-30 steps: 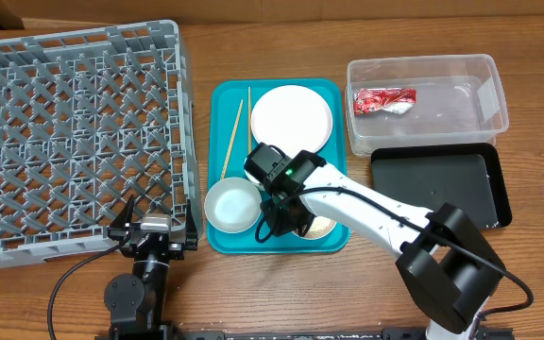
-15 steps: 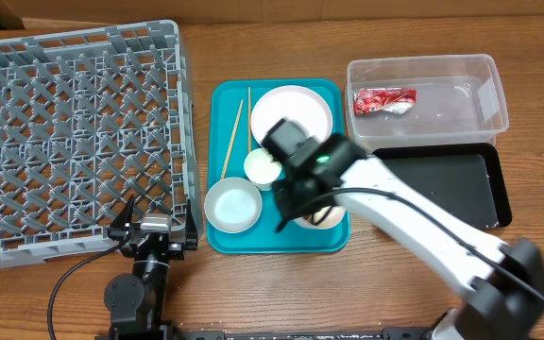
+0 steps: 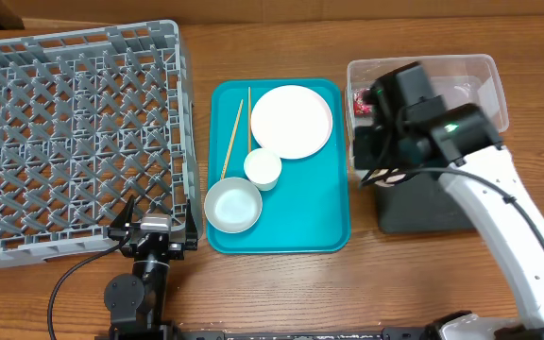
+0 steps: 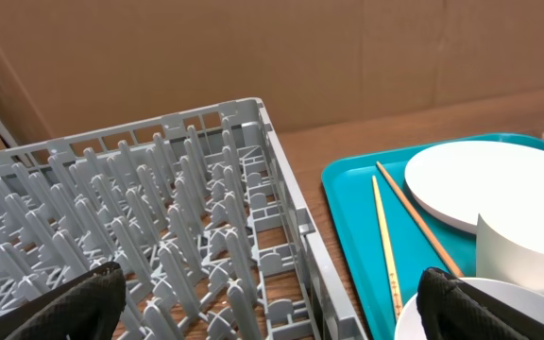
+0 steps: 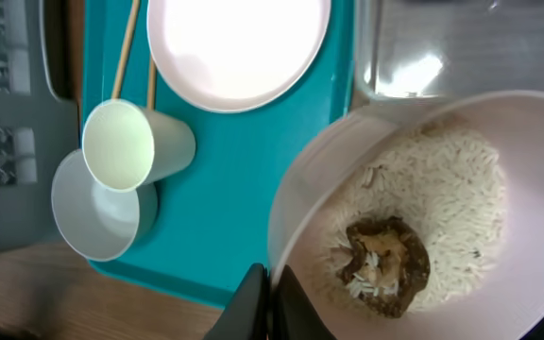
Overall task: Sort waste into correct bins and load items into the dishwasher
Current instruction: 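Lift the pink bowl over the black tray and tip out the rice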
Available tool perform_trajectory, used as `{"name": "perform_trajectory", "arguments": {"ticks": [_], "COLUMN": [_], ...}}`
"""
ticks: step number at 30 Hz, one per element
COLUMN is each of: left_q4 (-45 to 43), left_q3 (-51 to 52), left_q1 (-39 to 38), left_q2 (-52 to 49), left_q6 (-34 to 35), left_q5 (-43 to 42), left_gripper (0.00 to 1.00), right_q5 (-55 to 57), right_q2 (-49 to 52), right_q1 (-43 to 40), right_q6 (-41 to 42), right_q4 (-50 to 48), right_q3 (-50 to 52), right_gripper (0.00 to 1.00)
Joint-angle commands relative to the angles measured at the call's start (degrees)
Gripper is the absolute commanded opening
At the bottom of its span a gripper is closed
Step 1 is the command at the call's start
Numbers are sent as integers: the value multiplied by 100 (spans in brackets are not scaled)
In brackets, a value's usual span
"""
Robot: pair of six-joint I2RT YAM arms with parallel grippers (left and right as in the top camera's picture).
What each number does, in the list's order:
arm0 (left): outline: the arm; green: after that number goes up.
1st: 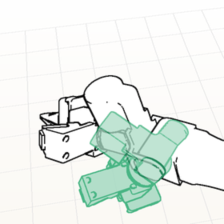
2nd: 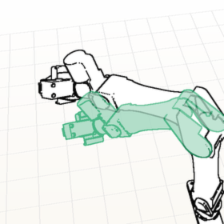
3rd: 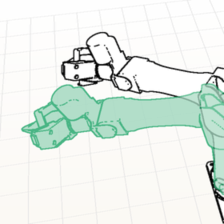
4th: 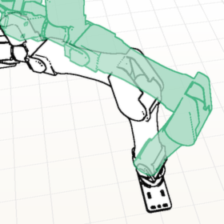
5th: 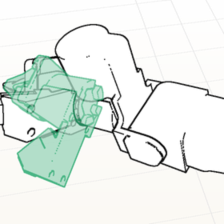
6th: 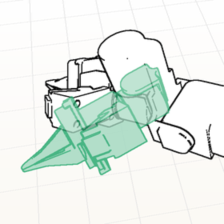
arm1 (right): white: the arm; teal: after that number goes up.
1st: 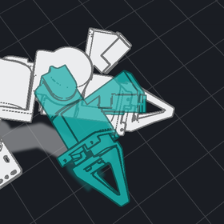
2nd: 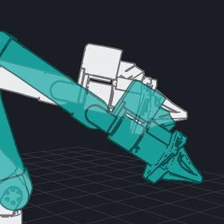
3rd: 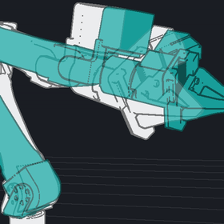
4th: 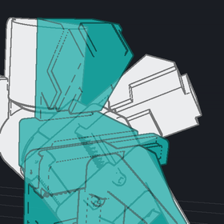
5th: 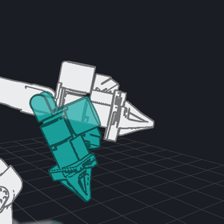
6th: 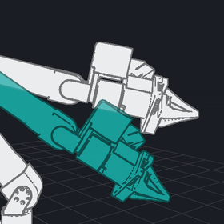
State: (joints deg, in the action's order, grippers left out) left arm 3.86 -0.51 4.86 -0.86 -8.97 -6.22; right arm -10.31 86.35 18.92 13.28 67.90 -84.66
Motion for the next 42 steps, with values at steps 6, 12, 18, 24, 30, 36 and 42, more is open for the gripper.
{"name": "perform_trajectory", "arguments": {"ticks": [6, 12, 18, 24, 30, 36, 42], "left_q4": [17, 17, 17, 17, 17, 17, 17], "left_q3": [24, 24, 24, 24, 24, 24, 24], "left_q1": [-37, -37, -37, -37, -37, -37, -37], "left_q2": [61, 61, 57, 55, 55, 55, 55], "left_q6": [66, 66, 66, 66, 66, 66, 66], "left_q5": [33, 31, 35, 39, 39, 39, 39], "left_gripper": [100, 100, 100, 100, 100, 100, 100], "right_q5": [-1290, -2129, -2924, -3536, -4417, -5195, -5571], "right_q2": [-122, -140, -354, -802, -861, -855, -855], "right_q1": [-1110, -1672, -2297, -2846, -3508, -4417, -4754], "right_q6": [-977, -1403, -1834, -2192, -2828, -3434, -3786], "right_q4": [-9, -24, -22, -44, -96, -271, -380], "right_q3": [11, 258, 667, 1156, 1635, 2422, 2776], "right_gripper": [4, 4, 4, 4, 4, 4, 4]}}
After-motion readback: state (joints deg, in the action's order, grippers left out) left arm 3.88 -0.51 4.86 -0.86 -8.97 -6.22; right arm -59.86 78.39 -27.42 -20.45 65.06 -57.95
